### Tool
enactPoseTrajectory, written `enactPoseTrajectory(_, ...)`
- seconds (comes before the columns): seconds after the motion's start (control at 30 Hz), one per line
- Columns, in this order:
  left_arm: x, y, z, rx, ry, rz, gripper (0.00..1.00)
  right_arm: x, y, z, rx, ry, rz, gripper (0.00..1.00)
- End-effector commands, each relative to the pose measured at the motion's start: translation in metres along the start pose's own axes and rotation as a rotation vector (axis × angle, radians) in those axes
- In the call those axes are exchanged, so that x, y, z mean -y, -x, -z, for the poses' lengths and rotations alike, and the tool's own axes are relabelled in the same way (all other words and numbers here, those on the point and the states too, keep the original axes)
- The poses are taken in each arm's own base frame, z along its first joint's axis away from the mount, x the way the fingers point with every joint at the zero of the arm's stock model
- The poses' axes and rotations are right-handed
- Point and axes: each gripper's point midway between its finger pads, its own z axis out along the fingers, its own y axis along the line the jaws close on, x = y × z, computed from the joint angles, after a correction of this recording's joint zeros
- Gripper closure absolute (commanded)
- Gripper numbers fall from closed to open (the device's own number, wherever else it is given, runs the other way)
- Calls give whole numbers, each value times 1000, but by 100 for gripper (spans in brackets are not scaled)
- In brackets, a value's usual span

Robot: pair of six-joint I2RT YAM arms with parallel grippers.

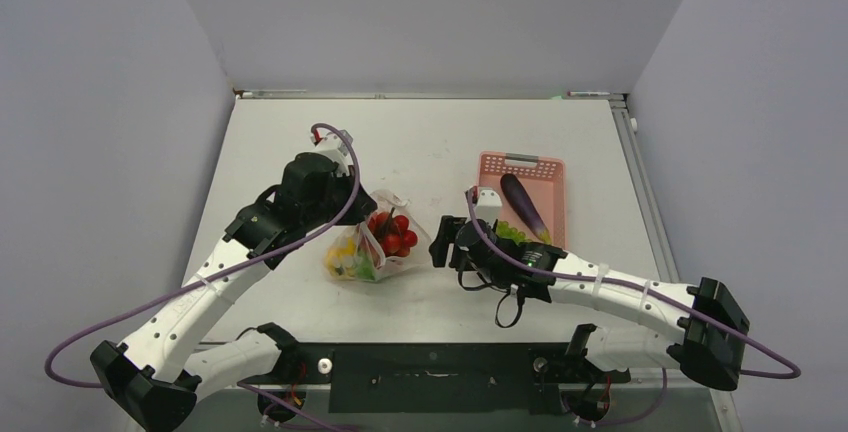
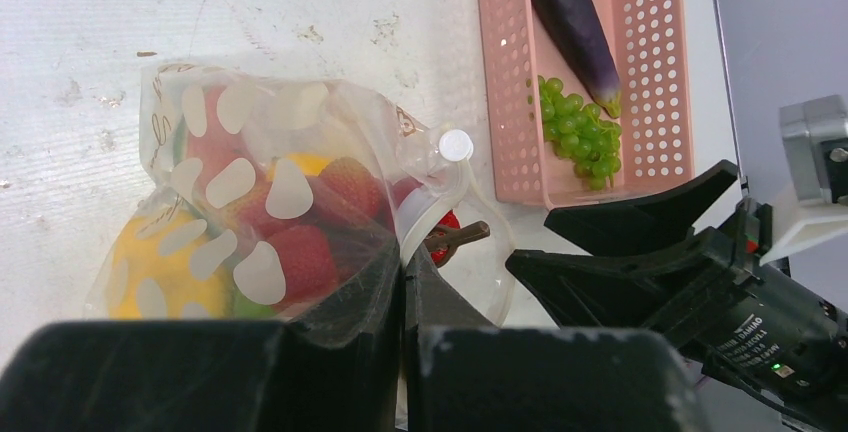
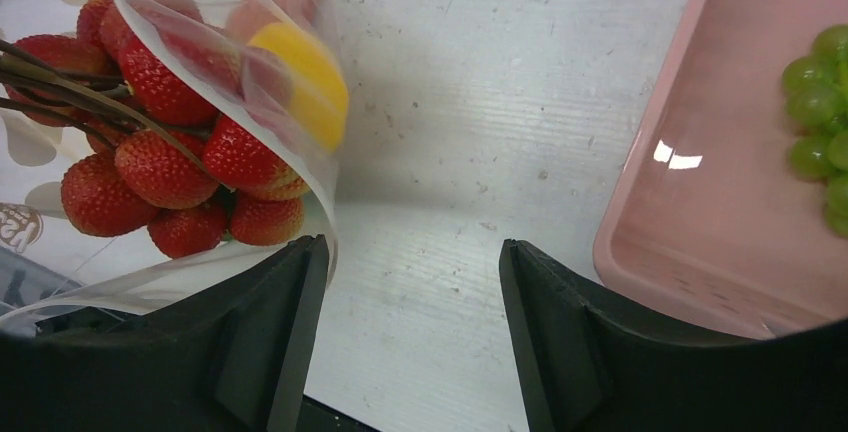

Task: Place the food in the zip-top bag and seal the zipper
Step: Adjust the zipper food storage bag at the center of the board.

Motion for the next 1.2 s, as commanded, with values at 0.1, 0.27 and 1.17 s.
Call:
enactPoseTrajectory(0.1,27,33,14,98,-105,22,100,-22,1,-3,-22,121,-143,36)
enactPoseTrajectory(0.27,25,31,15,96,-105,25,100,-30,-1,-9,-31,152,-174,36)
enactPoseTrajectory(1.17,22,31,28,81,-113,14,100,-63,82,24,116,195,-45,95)
